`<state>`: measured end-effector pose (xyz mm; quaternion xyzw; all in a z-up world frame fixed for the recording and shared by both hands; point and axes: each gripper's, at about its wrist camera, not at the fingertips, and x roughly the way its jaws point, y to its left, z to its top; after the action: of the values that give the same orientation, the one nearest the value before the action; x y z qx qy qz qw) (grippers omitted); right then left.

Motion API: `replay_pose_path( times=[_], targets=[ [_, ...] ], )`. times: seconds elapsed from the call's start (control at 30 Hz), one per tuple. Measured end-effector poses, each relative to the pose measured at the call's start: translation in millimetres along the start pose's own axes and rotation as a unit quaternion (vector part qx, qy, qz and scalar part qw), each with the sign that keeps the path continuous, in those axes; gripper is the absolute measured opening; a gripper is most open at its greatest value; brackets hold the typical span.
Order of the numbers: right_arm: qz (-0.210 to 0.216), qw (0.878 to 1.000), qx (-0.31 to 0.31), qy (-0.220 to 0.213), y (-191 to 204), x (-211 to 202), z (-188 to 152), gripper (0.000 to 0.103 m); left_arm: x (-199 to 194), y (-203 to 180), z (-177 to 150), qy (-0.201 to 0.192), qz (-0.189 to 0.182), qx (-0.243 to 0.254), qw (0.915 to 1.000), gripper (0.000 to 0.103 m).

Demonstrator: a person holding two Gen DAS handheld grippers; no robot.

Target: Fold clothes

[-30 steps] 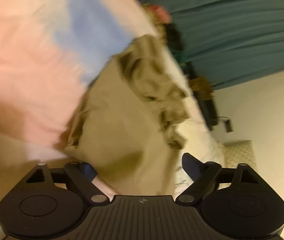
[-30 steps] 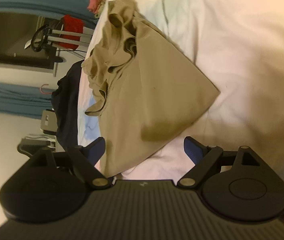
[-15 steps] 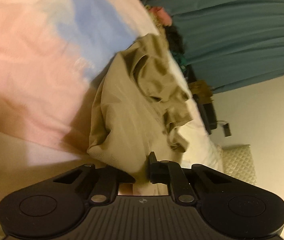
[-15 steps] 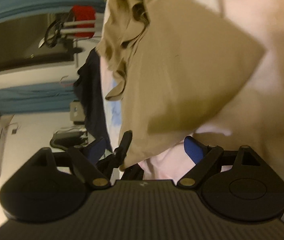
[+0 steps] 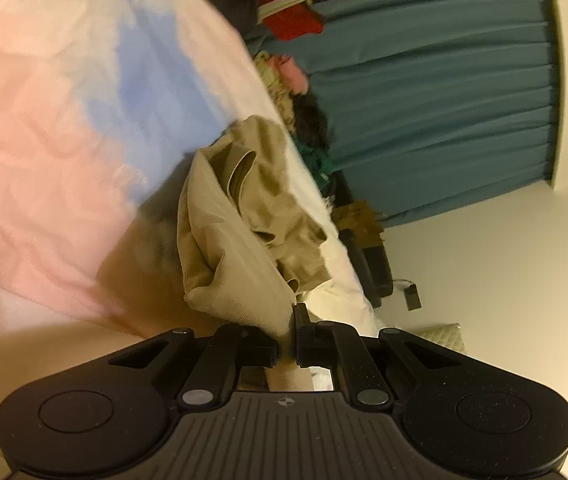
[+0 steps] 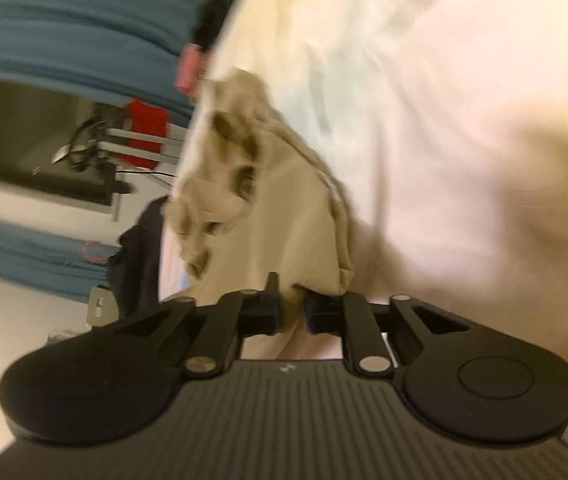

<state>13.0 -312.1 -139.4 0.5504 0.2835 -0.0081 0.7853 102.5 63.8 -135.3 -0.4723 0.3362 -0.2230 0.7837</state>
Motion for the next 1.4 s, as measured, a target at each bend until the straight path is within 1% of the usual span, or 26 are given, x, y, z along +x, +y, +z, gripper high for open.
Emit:
replay_pose_path(
  times=[0.1,0.2,0.23,0.33,0.43,0.53,0.7,0.8,0.83,0.93,1.03,1.1,1.17,1.23,1.3,1.4],
  targets=[
    [0.025,0.999,-0.03,-0.018,14.0,-14.1,1.2,0.01,-9.8,-10.0,1.4,-0.01,-0.007,0.01,0.9999,0.007],
    [0.04,0.998,-0.038,-0.019,22.7,-30.7,2.2,0.01,-29.8,-20.2,-2.4,-0.022,-0.033,0.02,0.999,0.007],
    [0.045,0.998,-0.04,-0.02,25.6,-36.2,2.5,0.01,-33.5,-27.4,-4.9,-0.026,-0.037,0.033,0.9984,0.007],
    [0.052,0.997,-0.044,-0.022,34.2,-60.2,-2.7,0.01,-55.9,-42.6,-15.8,-0.03,-0.036,0.054,0.9974,0.007],
    [0.047,0.997,-0.06,-0.021,40.0,-93.0,-16.8,0.01,-78.7,-55.1,-28.8,-0.029,-0.035,0.072,0.9964,0.007],
    [0.046,0.996,-0.079,-0.015,45.2,-123.3,-33.7,0.01,-111.2,-57.8,-47.1,-0.016,-0.03,0.057,0.9978,0.007],
    [0.06,0.995,-0.085,-0.005,46.0,-178.3,-64.6,0.01,-180.2,-60.8,-91.8,-0.007,-0.03,0.027,0.9992,0.007],
    [0.058,0.994,-0.093,-0.001,49.3,-197.6,-75.8,0.01,-193.5,-60.2,-97.9,-0.004,-0.022,-0.002,0.9998,0.007],
    [0.055,0.994,-0.091,0.002,50.4,-195.7,-74.6,0.01,-193.5,-60.1,-96.8,-0.002,-0.019,-0.011,0.9998,0.007],
    [0.047,0.996,-0.078,0.01,53.6,-181.7,-65.9,0.01,-181.3,-58.3,-79.5,-0.005,-0.001,-0.027,0.9996,0.007],
    [0.029,0.997,-0.068,0.007,62.7,-156.0,-50.3,0.01,-155.6,-68.8,-57.3,-0.013,0.031,-0.022,0.9992,0.007],
    [0.014,0.998,-0.063,0.0,69.4,-134.1,-37.9,0.011,-135.0,-78.2,-39.6,-0.022,0.053,-0.01,0.9983,0.008],
    [-0.003,0.998,-0.059,-0.008,75.9,-109.5,-24.5,0.011,-105.8,-88.1,-16.1,-0.025,0.073,0.011,0.997,0.009],
    [-0.022,0.998,-0.054,-0.013,80.3,-80.6,-10.9,0.012,-77.0,-95.4,3.3,-0.035,0.103,0.031,0.9936,0.009],
    [-0.038,0.998,-0.046,-0.014,81.4,-52.9,-0.6,0.012,-49.6,-96.4,17.4,-0.043,0.133,0.049,0.989,0.009],
    [-0.068,0.997,-0.04,-0.015,75.3,-15.5,10.5,0.012,-9.2,-82.1,31.8,-0.035,0.162,0.065,0.984,0.009]
  ],
)
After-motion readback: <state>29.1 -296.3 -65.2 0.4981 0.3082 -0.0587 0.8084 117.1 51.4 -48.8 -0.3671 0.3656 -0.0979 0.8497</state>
